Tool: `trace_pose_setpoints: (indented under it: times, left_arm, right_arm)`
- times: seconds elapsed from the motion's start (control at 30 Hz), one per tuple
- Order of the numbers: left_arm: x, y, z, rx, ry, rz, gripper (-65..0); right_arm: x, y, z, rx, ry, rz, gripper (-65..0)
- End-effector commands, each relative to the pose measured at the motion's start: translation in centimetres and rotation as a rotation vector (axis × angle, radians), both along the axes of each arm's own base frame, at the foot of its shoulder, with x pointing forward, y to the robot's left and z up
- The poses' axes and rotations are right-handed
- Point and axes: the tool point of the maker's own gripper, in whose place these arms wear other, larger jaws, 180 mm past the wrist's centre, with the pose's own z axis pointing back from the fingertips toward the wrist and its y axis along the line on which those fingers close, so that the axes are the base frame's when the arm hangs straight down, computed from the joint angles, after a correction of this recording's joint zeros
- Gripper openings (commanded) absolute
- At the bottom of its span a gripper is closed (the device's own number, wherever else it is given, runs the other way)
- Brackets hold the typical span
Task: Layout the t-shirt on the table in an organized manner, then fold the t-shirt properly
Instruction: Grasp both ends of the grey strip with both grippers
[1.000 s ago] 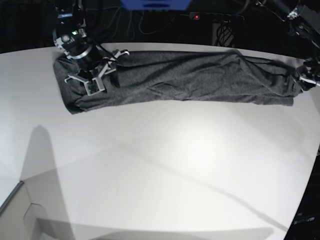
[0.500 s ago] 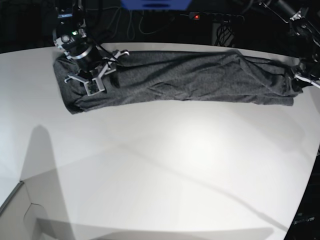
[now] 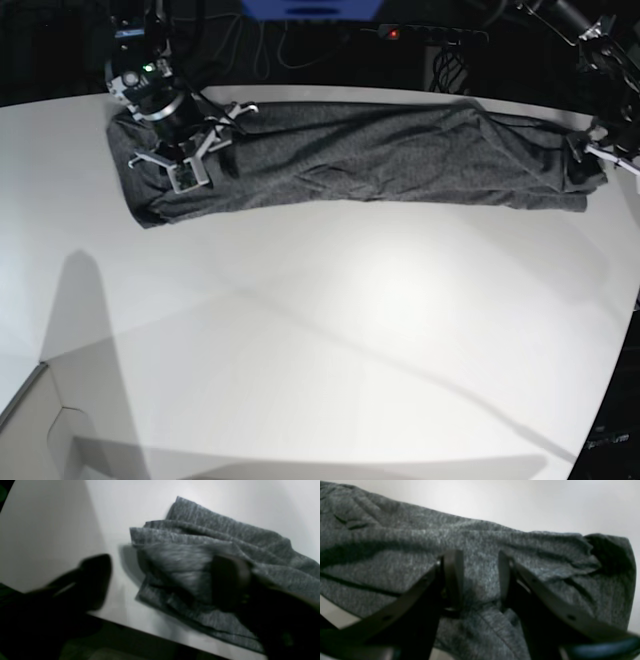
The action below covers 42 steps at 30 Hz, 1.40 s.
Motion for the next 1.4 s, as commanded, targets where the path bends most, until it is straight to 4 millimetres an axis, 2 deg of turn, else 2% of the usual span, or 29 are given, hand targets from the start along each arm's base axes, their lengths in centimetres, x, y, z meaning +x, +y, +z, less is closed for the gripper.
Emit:
trace_pose_setpoints:
  times: [0.0,0.17,0.43,0.9,1.03,1.23,1.37]
  left_arm:
    - [0.8,0.8,1.5,0.037,-0.043,-0.01,0.0]
    - [0.7,0.8,1.4,0.031,-0.041,-0.009,0.0]
    - [0.7,-0.2,-2.0,-0.088,-0.003,0.016,0.0]
    - [1.0,-0.8,-2.5,-0.114,-0.01,0.019,0.0]
    - [2.1,-2.4,-2.7,-0.106,-0.018,-0.044,0.0]
    - [2.6,-5.3,-3.7,-0.091,-0.019,-0.158,0.0]
    - [2.6,-5.8,-3.9,-0.091,-0.015,-0.177,0.0]
  right_arm:
    - [0.5,0.2,1.1,0.017,-0.042,0.006,-41.6]
    - [0.5,0.2,1.1,0.017,-0.042,0.006,-41.6]
    - [0.5,0.2,1.1,0.017,-0.042,0.006,-41.6]
    - [0.5,0.2,1.0,0.015,-0.041,0.009,-41.6]
    - [0.5,0.2,1.0,0.015,-0.041,0.009,-41.6]
    - [0.5,0.2,1.0,0.015,-0.041,0.009,-41.6]
    - [0.5,0.1,1.0,0.015,-0.041,0.007,-41.6]
